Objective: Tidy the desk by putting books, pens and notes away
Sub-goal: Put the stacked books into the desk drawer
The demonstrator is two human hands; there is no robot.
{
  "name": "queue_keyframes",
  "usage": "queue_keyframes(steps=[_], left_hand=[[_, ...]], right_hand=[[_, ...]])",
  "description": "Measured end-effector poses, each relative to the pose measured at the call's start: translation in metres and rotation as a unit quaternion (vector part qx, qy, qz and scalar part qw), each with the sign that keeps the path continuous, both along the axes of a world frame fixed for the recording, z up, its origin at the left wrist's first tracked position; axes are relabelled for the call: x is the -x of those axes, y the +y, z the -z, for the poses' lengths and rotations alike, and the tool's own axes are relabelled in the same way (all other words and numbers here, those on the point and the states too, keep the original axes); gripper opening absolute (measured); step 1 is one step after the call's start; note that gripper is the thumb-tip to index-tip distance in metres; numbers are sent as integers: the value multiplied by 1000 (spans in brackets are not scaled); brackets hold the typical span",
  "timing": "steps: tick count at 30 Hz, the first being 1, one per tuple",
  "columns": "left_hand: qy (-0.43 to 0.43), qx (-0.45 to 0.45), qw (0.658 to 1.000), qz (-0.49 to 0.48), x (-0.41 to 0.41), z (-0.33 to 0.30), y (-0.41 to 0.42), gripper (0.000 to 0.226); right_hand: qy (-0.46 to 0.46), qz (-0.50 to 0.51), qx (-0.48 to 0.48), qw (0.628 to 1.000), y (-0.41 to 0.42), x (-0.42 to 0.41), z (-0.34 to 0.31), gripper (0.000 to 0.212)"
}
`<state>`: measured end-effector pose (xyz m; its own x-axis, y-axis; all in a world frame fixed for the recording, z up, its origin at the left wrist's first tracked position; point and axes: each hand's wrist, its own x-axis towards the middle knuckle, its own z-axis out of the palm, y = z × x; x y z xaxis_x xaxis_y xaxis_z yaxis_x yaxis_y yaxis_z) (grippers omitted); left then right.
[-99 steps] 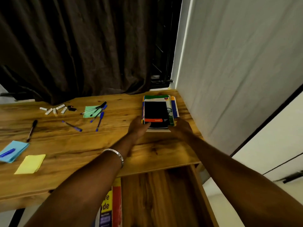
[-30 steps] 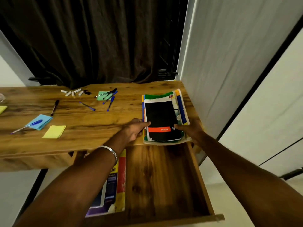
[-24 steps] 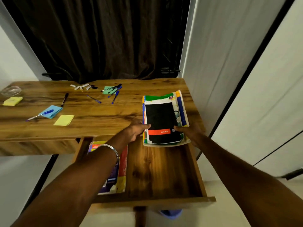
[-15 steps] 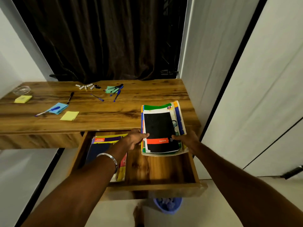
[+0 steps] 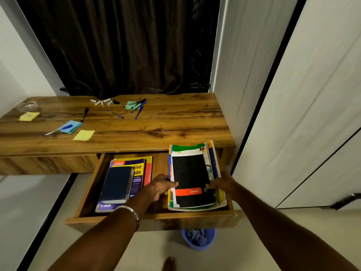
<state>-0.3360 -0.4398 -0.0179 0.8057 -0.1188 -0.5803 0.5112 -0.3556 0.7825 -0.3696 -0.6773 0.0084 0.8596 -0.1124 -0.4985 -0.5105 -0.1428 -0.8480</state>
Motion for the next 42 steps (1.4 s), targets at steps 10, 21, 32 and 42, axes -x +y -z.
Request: queue_keyframes(steps=[10,21,32,42], left_hand=[[10,0,1000,-7,0,17,-2,17],[15,-29,999,11,-32,26,-10,31],[3,-60,998,-4,-46,57,-20,40],[-22,-104,994,-25,-42,77,-28,36]], right_hand=[[37,21,-10,999,4,-8,27,73],[54,47,13,997,4,-34,51,71],[88,42,61,993,2,-56,71,62],[119,19,78,990,1,-55,88,65]])
